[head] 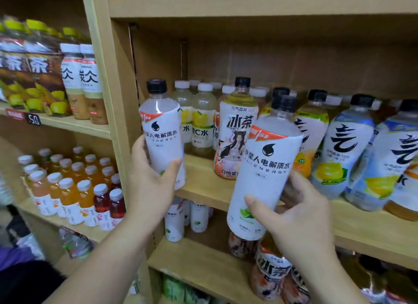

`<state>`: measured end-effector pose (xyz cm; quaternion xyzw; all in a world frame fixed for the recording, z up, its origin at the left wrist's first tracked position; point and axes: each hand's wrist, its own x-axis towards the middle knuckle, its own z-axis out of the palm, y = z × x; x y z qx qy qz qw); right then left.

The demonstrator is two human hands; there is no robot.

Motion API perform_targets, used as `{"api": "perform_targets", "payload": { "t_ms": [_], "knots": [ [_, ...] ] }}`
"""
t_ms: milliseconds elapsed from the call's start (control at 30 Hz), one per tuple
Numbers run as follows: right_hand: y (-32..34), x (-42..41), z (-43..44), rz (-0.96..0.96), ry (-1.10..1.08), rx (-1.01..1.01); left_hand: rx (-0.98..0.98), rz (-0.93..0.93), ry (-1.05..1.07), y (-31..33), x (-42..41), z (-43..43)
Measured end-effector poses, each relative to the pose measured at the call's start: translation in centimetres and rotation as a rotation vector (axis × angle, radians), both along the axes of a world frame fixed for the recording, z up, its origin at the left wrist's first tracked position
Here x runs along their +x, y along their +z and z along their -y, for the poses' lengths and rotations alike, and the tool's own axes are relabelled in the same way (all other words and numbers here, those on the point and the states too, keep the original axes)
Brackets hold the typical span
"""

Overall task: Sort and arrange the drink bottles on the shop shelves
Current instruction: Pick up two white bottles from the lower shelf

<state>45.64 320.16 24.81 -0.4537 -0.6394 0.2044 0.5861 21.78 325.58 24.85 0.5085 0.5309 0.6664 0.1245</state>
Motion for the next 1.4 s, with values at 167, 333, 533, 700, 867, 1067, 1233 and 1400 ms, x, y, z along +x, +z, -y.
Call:
{"api": "perform_targets", "payload": {
  "t_ms": [167, 333, 533, 700, 867, 1067, 1233, 1400],
  "knots": [
    [-4.2, -0.1, 2.1, -0.057, 0.132, -0.138, 0.028, 0.101, -0.090, -3.1, -0.6, 7.1],
    [-10.0, -1.0, 3.1, 0.018, 0.159, -0.208, -0.113, 0.152, -0.110, -10.1, -0.8, 9.5],
    [-16.2, -0.7, 2.6, 0.084, 0.147, -0.353, -0.325, 0.105, -0.134, -18.1, 0.0, 6.9],
    [-21.0, -1.8, 0.6, 0.104, 0.093, -0.487, -0.398, 0.068, -0.135, -23.5, 0.9, 1.7],
    [-24.9, -2.8, -0.7, 0.087, 0.059, -0.561, -0.419, 0.035, -0.151, -26.8, 1.7, -3.0],
    [-26.6, -4.1, -3.6, 0.191, -0.011, -0.529, -0.479, -0.122, -0.151, -29.3, 1.6, -6.8],
    [-27.0, -5.2, -6.8, 0.166, -0.029, -0.541, -0.399, -0.312, 0.010, -29.7, 0.5, -6.2],
    [-27.6, -5.1, -7.7, 0.157, -0.026, -0.571, -0.411, -0.268, 0.062, -29.8, 1.2, -5.7]
  ]
}}
